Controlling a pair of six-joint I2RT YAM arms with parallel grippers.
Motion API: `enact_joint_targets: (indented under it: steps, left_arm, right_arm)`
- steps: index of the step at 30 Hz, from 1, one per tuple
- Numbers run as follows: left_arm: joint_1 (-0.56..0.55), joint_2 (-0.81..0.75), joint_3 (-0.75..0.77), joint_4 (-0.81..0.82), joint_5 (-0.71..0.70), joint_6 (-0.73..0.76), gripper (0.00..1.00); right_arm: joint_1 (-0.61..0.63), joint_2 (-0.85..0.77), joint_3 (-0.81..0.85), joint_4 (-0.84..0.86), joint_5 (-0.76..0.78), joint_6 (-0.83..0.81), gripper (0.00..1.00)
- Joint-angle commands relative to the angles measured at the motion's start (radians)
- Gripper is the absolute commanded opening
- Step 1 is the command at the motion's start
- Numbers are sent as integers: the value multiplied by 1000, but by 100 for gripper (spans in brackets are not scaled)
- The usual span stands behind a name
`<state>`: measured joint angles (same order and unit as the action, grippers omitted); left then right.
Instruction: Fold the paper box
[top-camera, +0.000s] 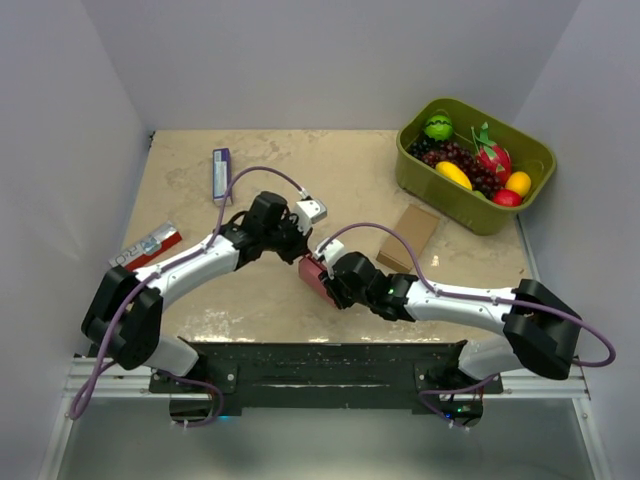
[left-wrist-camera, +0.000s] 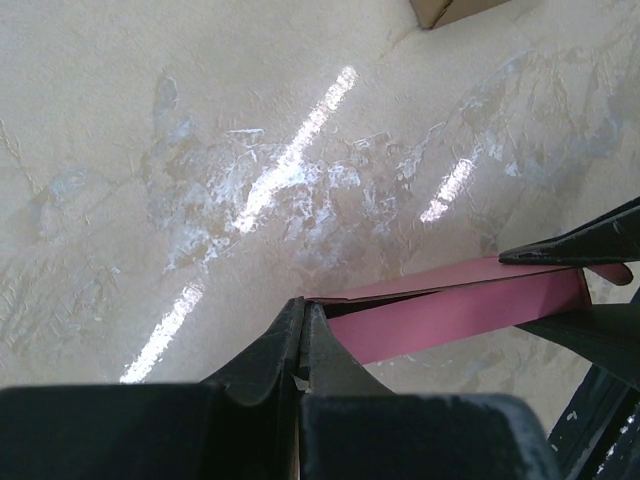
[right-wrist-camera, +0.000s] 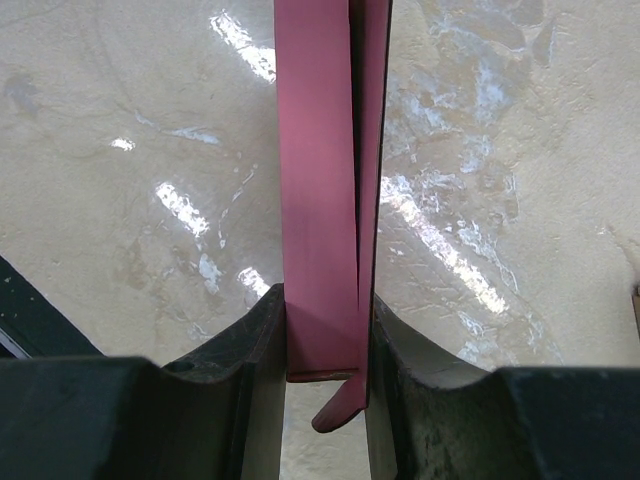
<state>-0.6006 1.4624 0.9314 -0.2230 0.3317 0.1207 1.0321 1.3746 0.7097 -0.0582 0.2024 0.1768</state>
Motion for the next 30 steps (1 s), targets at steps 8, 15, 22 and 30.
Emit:
enact_joint_targets:
  steps: [8,15,22,30]
  left_arm:
    - [-22,-63,-117,79,20,-158,0]
    - [-28,-135,-209,117,7,-184,0]
    - [-42,-169,-244,155,21,-197,0]
    - [-47,-145,-258,200,43,-220,0]
  right_arm:
    - [0,20,62,-8,65,-2,18]
    - [-4,12,50,1,58,4,17]
    - [-9,9,37,15,45,9,17]
    - [-9,-22,20,23,37,12,17]
